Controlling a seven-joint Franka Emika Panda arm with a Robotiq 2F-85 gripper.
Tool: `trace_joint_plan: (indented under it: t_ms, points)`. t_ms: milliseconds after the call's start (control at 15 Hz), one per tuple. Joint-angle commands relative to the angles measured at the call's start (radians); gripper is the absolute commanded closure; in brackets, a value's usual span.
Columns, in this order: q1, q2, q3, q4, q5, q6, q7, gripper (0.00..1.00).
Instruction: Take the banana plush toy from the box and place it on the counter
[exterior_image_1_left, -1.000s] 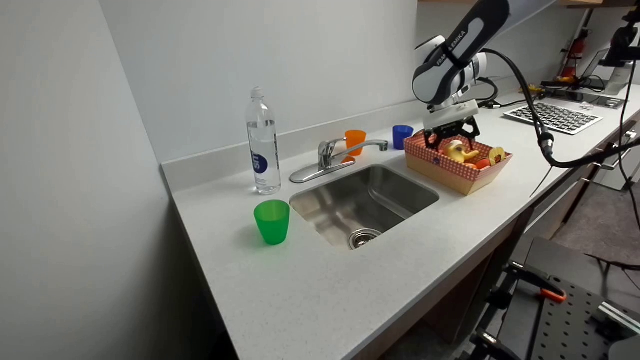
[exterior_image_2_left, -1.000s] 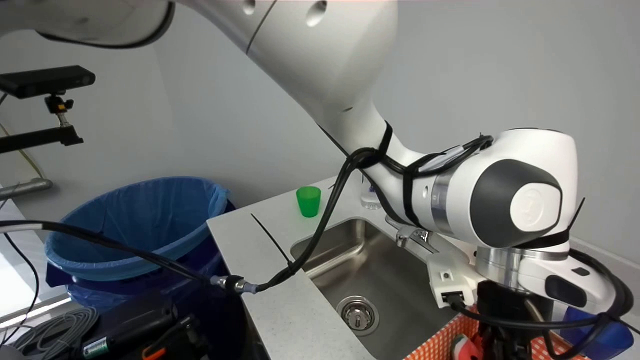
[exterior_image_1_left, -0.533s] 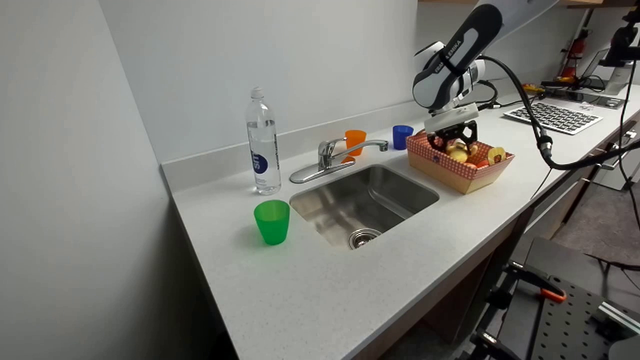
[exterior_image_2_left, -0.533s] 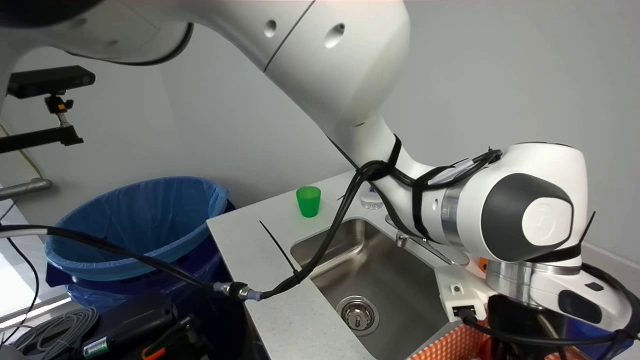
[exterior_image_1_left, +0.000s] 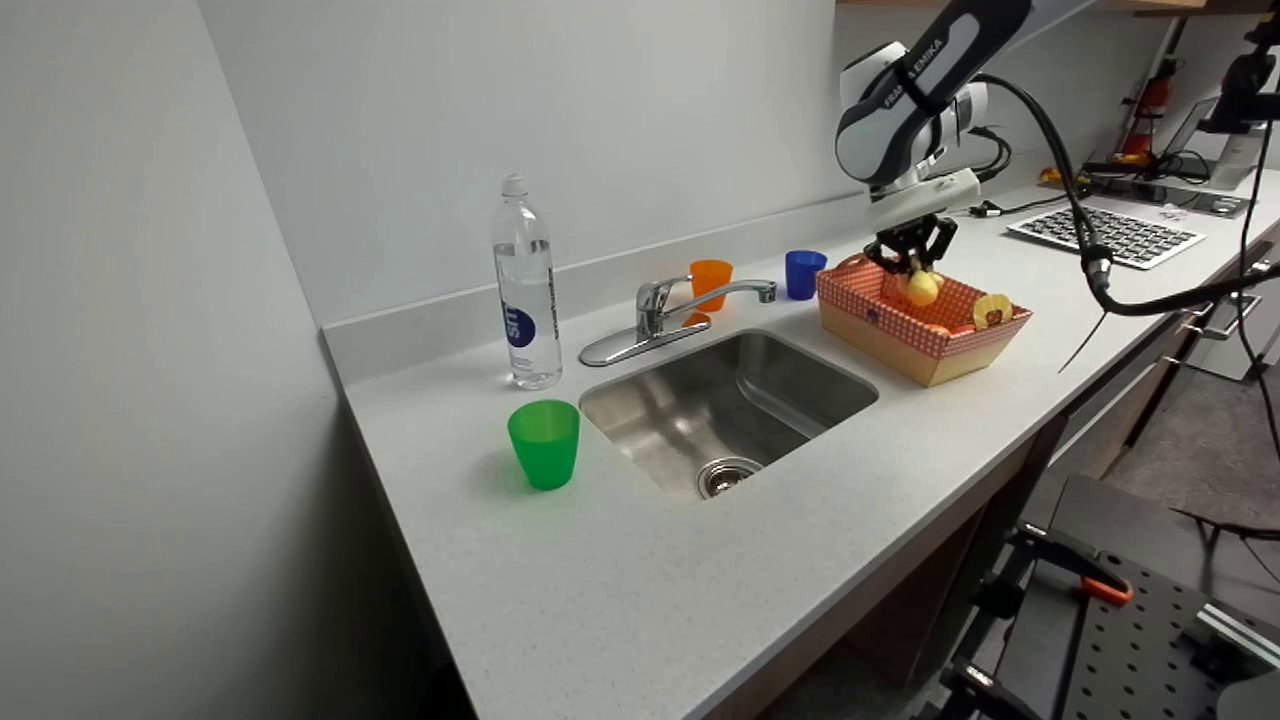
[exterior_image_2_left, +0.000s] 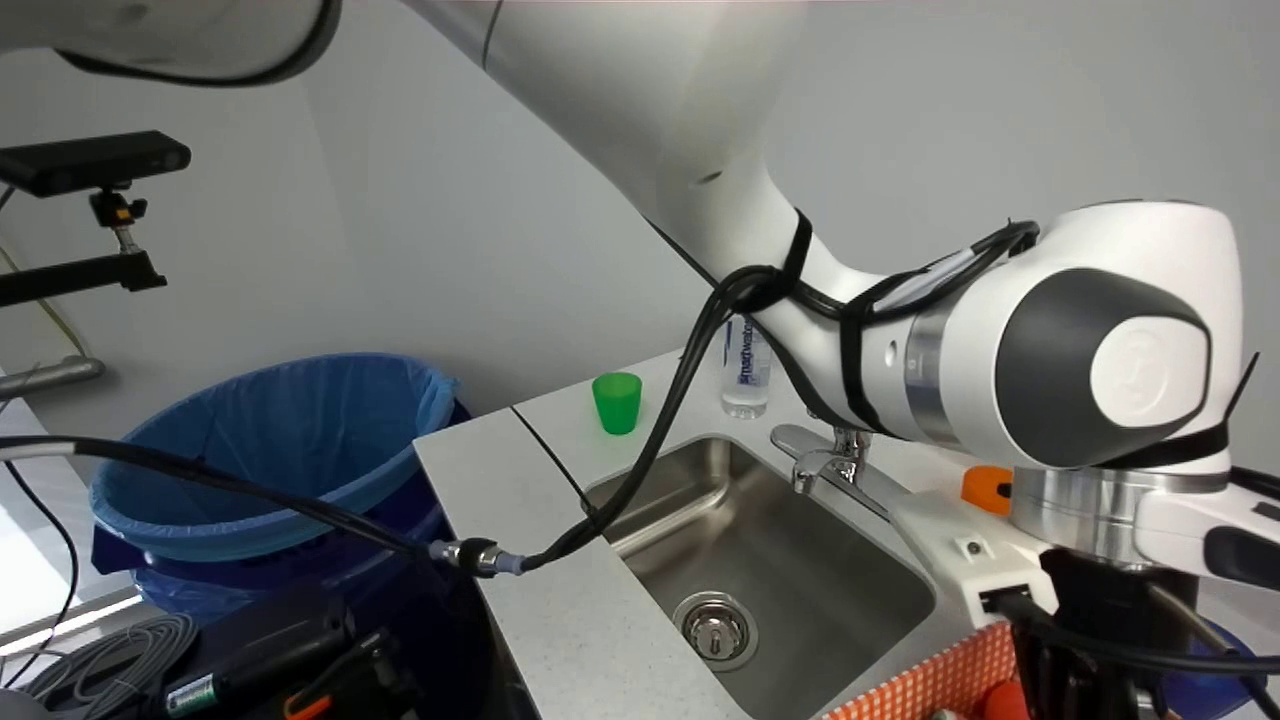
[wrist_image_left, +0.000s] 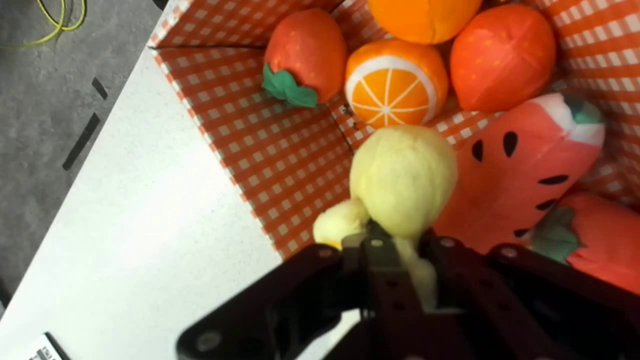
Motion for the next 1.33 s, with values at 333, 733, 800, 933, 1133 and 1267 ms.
trace_joint_plan:
  t_ms: [333, 733, 800, 933, 1133, 1267]
  points:
    - [0.023, -0.221, 0.075, -0.162, 0.014, -0.016, -0.268, 0.97]
    - [0.049, -0.341, 0.135, -0.253, 0.008, -0.029, -0.39, 0.97]
    - [0.054, -0.357, 0.144, -0.27, 0.005, -0.03, -0.405, 0.97]
    - [0.066, -0.387, 0.16, -0.308, -0.012, -0.026, -0.423, 0.97]
    - [0.087, -0.419, 0.181, -0.36, -0.05, -0.016, -0.426, 0.97]
    - [0.098, -0.435, 0.194, -0.398, -0.074, -0.013, -0.423, 0.97]
